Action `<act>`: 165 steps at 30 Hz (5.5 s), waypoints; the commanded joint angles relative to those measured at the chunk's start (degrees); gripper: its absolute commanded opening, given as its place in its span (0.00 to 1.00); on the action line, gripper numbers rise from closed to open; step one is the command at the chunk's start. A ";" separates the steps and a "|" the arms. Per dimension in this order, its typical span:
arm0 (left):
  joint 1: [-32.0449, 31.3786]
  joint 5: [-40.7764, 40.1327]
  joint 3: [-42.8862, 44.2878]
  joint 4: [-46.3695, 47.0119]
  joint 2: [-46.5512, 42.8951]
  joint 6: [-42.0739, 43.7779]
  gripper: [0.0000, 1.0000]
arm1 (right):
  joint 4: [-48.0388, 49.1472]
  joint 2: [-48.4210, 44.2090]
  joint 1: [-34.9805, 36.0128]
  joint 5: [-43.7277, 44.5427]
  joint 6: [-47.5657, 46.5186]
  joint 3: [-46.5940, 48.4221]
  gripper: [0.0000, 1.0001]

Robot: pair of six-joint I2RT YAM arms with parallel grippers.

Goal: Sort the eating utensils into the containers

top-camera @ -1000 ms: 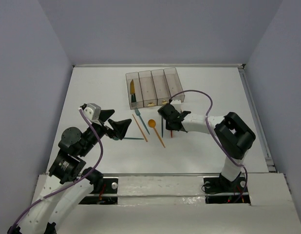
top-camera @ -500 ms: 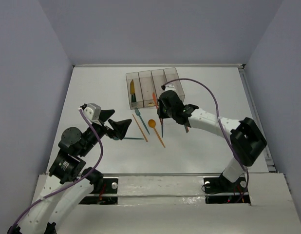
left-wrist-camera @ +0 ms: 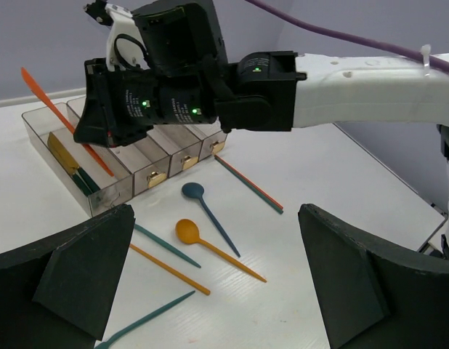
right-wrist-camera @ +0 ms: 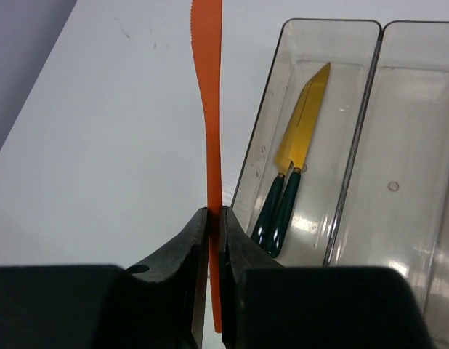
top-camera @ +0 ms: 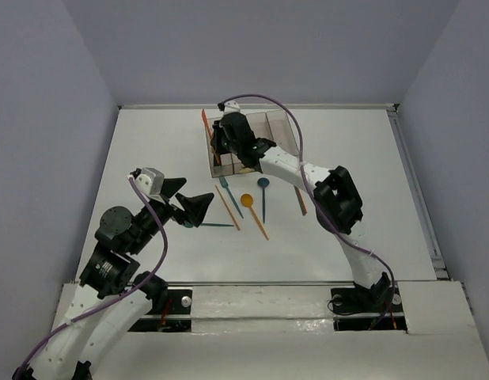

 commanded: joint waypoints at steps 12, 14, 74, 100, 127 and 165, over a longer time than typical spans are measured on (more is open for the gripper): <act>0.25 0.19 0.10 2.99 0.60 0.46 0.99 | -2.83 9.18 -0.74 5.31 0.90 13.37 0.21; 0.25 0.11 0.01 2.99 0.61 0.46 0.99 | -3.80 9.45 -0.74 6.19 0.89 14.52 0.28; 4.82 -39.53 2.82 -5.54 -4.58 -12.20 0.99 | -5.57 -1.18 18.42 -9.45 -19.59 -16.41 0.05; 2.01 -31.80 1.77 -2.90 -4.58 -8.33 0.99 | 8.60 -2.86 -7.68 1.01 -7.19 -0.60 0.00; 2.01 -31.01 1.68 -2.64 -4.41 -8.07 0.99 | 10.26 -14.62 -3.30 -1.73 -4.64 -19.20 0.48; 3.06 -28.55 1.41 -2.02 -3.09 -7.72 0.99 | -0.45 -5.92 6.99 5.05 -2.27 -27.14 0.04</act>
